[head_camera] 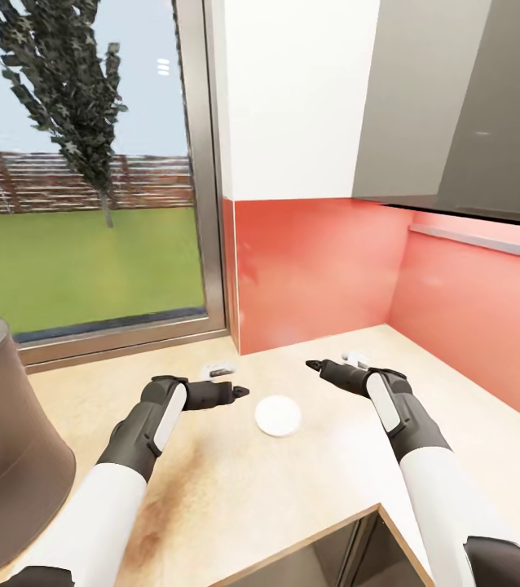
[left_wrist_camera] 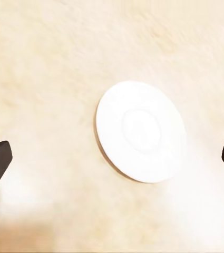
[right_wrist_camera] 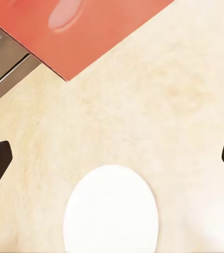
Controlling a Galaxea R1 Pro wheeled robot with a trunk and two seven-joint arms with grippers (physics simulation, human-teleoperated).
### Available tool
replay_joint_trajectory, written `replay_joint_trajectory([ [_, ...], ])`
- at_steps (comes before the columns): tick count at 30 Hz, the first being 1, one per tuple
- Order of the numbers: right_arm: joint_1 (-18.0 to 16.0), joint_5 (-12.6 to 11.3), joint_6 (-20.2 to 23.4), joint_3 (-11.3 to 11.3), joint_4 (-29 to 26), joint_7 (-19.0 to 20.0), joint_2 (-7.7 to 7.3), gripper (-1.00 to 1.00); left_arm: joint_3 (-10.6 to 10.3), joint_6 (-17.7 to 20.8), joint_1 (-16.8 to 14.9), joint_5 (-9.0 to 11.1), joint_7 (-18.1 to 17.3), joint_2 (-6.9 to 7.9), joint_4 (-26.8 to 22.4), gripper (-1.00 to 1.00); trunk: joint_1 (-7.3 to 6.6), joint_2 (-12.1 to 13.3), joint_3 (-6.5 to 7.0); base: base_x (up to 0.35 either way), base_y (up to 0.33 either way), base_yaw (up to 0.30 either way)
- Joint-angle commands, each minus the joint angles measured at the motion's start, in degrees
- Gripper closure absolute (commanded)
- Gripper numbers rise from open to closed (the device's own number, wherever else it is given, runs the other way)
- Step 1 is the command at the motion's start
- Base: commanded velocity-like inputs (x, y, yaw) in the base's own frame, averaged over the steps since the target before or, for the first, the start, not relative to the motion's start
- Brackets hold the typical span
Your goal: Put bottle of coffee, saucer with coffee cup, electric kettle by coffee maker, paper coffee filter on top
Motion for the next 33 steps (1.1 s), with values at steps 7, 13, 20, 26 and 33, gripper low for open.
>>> replay_joint_trajectory([
  [7,-0.1,0.2,0.3,-0.3,0.0,0.3,0.07,-1.00,0.0,0.3,-0.1,0.2,0.1,0.00,0.0,-1.00,0.07,-0.1,-0.14,0.117,0.000,0.000],
  [13,-0.1,0.2,0.3,-0.3,0.0,0.3,0.07,-1.00,0.0,0.3,0.0,0.3,0.1,0.00,0.0,-1.00,0.07,-0.1,-0.14,0.052,-0.020,0.000],
  [20,-0.1,0.2,0.3,-0.3,0.0,0.3,0.08,-1.00,0.0,0.3,0.0,0.3,0.1,0.00,0.0,-1.00,0.07,-0.1,-0.14,0.095,-0.060,0.000],
  [26,-0.1,0.2,0.3,-0.3,0.0,0.3,0.11,-1.00,-0.1,0.3,0.0,0.3,0.1,0.00,0.0,-1.00,0.07,-0.1,-0.14,0.089,-0.001,0.000],
  [33,-0.1,0.2,0.3,-0.3,0.0,0.3,0.10,-1.00,-0.1,0.3,0.0,0.3,0.1,-0.07,0.0,-1.00,0.07,-0.1,-0.14,0.081,0.000,0.000],
])
